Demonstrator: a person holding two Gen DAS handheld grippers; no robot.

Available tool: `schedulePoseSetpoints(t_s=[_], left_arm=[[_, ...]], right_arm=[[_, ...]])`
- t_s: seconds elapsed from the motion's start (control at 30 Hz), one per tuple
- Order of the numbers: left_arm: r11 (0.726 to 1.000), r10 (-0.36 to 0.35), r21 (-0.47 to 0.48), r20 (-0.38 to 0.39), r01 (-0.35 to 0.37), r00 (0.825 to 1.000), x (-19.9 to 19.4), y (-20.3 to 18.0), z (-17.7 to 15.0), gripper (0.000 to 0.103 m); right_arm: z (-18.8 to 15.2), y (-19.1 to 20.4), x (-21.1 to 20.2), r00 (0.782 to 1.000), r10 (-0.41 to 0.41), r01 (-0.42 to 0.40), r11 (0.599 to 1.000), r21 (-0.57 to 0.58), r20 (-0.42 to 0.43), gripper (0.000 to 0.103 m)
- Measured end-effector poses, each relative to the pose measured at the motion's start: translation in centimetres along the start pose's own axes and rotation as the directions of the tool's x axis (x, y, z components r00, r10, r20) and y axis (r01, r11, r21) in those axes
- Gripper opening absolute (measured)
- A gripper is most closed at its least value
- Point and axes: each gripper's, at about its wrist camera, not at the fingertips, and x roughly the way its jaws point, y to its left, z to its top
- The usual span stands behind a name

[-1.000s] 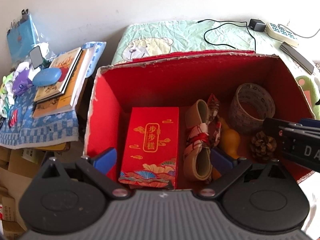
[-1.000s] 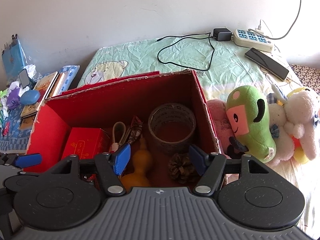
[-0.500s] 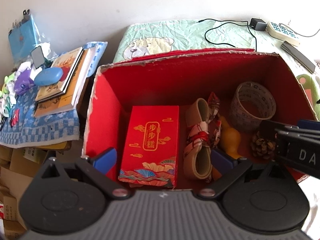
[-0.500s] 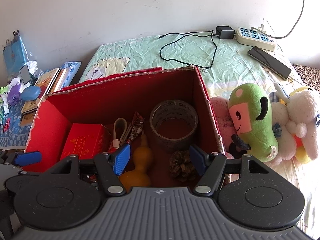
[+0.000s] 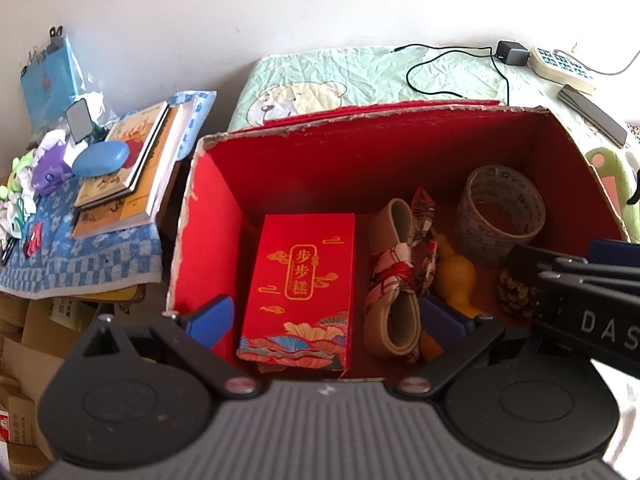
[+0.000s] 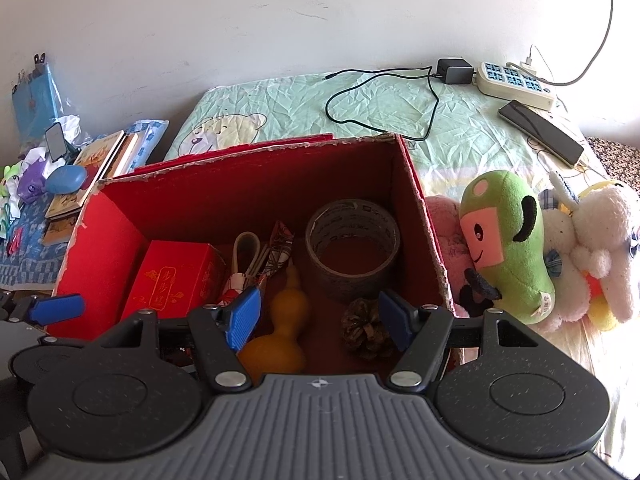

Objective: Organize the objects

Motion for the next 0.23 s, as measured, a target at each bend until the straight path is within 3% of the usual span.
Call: schedulePoseSetpoints(t_s=[0.23], left_arm=[[1.000,0.008,-0.010,0.028,-0.007,1.000,-0.72,0.28,-0.20,0.098]], right_arm=[[-0.22,0.04,-0.67,1.000,0.003,-0.003,1.000,0.008,0.023,0.068]])
